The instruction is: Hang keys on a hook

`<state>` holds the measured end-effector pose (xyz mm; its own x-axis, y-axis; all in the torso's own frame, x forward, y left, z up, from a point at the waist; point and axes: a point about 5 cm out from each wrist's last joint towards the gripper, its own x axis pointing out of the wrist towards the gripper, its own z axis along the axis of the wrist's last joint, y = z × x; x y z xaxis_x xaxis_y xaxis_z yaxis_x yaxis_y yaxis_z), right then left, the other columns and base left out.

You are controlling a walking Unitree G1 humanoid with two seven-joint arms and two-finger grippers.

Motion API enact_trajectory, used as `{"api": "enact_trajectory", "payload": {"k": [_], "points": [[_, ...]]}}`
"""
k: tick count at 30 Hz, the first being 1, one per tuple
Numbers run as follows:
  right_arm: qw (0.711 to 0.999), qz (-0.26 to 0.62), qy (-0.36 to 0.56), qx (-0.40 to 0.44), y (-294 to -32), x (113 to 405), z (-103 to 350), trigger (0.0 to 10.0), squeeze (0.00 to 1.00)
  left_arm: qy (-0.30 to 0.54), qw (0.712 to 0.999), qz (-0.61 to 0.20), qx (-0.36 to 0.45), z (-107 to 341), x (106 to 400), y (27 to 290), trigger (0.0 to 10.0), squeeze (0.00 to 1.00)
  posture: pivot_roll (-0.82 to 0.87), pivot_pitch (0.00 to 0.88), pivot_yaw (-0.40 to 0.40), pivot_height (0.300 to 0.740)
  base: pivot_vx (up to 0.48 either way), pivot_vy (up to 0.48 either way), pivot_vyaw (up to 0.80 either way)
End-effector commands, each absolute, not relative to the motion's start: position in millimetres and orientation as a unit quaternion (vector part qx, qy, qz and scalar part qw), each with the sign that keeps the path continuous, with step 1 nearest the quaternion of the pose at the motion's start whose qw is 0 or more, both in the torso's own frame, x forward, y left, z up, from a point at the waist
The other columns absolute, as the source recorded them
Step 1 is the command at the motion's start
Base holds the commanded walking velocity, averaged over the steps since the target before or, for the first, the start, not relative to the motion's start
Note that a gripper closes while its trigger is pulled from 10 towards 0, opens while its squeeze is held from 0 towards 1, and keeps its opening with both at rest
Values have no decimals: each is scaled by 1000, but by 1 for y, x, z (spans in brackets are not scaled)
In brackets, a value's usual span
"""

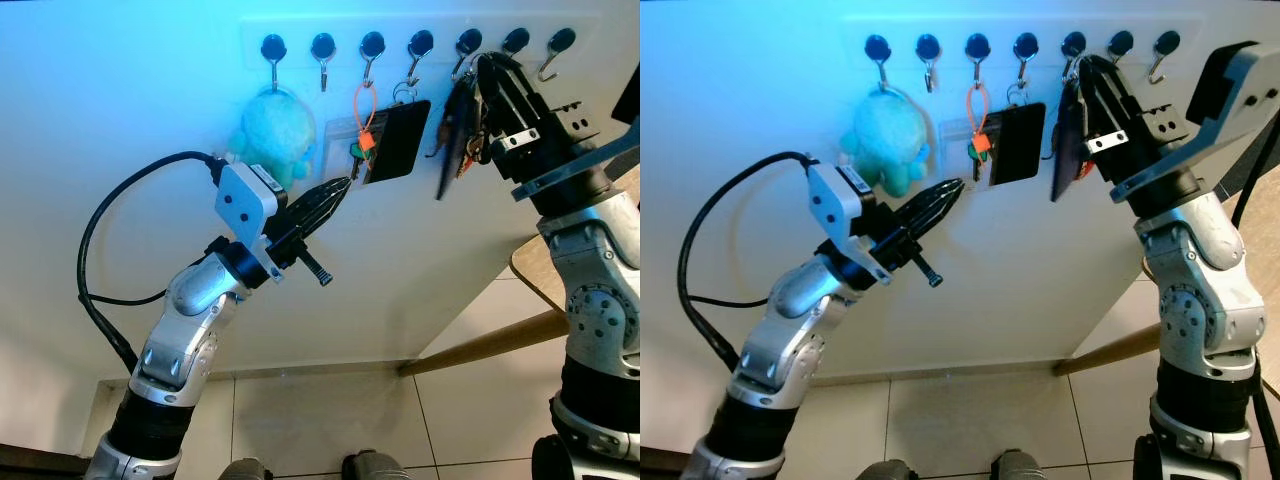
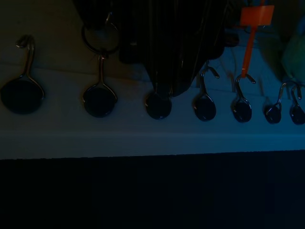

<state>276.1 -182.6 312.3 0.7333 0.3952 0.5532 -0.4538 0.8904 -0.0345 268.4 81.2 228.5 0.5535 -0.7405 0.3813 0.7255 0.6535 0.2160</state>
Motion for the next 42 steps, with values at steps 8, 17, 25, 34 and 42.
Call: {"api": "enact_trajectory", "payload": {"k": [8, 17, 25, 34, 42], "points": [[939, 201, -271, 58, -194, 280, 305, 10000, 0, -227, 878, -420, 5, 229, 264, 80, 10000, 0, 42, 109, -14, 740, 0, 0, 0], [949, 176, -251, 67, -204, 286, 297, 10000, 0, -226, 878, -422, 5, 230, 266, 79, 10000, 0, 39, 115, -5, 740, 0, 0, 0], [953, 175, -239, 70, -208, 290, 293, 10000, 0, -225, 879, -420, 7, 229, 267, 80, 10000, 0, 42, 119, -6, 740, 0, 0, 0], [936, 219, -263, 84, -198, 284, 301, 10000, 0, -226, 880, -417, 8, 231, 267, 81, 10000, 0, 46, 124, -8, 740, 0, 0, 0], [920, 249, -291, 80, -190, 278, 311, 10000, 0, -228, 880, -417, 8, 231, 267, 81, 10000, 0, 46, 123, -6, 740, 0, 0, 0]]}}
